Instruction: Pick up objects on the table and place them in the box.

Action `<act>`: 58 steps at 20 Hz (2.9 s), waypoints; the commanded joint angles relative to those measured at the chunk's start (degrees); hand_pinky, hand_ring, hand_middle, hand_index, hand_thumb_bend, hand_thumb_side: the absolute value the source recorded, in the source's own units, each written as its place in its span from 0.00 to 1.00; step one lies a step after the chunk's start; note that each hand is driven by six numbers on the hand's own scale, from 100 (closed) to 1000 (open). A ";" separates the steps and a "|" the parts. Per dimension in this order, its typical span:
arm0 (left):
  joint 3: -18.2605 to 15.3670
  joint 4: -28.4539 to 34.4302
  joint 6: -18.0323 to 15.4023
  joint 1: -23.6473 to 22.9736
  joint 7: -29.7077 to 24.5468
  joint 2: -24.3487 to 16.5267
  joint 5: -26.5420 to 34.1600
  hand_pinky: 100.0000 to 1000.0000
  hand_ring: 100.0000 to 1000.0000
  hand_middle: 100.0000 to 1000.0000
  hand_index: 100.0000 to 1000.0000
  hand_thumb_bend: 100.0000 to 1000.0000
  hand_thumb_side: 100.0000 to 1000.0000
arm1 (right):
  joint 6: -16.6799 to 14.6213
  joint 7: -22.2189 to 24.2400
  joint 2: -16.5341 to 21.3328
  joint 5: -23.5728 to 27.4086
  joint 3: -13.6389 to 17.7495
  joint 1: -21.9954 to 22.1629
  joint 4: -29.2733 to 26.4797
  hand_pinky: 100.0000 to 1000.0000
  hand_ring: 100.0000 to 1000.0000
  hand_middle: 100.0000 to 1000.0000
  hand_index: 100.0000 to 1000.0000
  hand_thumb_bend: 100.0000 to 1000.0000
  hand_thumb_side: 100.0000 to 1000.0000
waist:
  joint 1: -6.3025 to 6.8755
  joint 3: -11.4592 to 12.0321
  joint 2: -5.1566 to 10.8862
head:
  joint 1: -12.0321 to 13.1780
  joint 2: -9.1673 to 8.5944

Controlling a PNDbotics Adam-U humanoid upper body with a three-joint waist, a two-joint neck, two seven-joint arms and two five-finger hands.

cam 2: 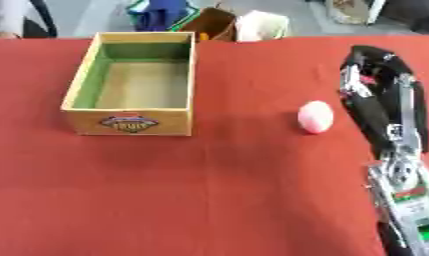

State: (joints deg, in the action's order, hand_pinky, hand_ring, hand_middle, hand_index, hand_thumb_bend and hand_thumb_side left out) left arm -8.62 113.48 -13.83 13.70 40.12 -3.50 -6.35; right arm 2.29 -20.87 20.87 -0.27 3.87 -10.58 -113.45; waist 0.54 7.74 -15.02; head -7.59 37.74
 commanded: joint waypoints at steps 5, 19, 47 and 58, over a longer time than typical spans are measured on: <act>-0.22 1.11 -0.02 0.51 -0.11 -0.17 0.02 0.51 0.44 0.39 0.56 0.00 0.61 | -0.23 0.20 0.55 0.00 0.42 -0.46 -1.14 0.43 0.63 0.45 0.69 0.00 0.39 | -0.08 -0.11 0.86 | 0.07 -0.29; -0.15 1.11 0.06 0.35 -0.15 -0.14 0.09 0.51 0.44 0.38 0.56 0.00 0.61 | 0.42 0.38 2.75 -1.44 0.69 -1.68 -1.14 0.45 0.66 0.48 0.72 0.00 0.42 | -0.13 -0.04 0.82 | -0.15 1.12; 0.33 1.11 0.36 0.36 -0.79 -0.14 0.65 0.52 0.44 0.38 0.55 0.00 0.61 | 13.05 19.43 16.72 -25.16 -1.29 -9.16 -1.14 0.57 0.78 0.70 0.85 0.00 0.72 | -0.44 0.95 -0.18 | -2.31 1.46; 0.48 1.11 0.47 0.30 -1.01 -0.23 0.84 0.52 0.44 0.38 0.55 0.00 0.61 | 14.92 35.33 22.38 -33.19 -1.72 -11.52 -0.34 0.64 0.83 0.76 0.91 0.21 0.71 | -0.49 1.16 -0.29 | -2.59 0.81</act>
State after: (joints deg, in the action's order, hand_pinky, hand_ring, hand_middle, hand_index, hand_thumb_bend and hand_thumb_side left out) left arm -8.26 113.48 -13.43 13.63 39.30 -3.46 -5.74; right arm 17.16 12.93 40.68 -32.82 1.80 -21.31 -113.32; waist 0.10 8.85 -16.18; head -10.01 39.17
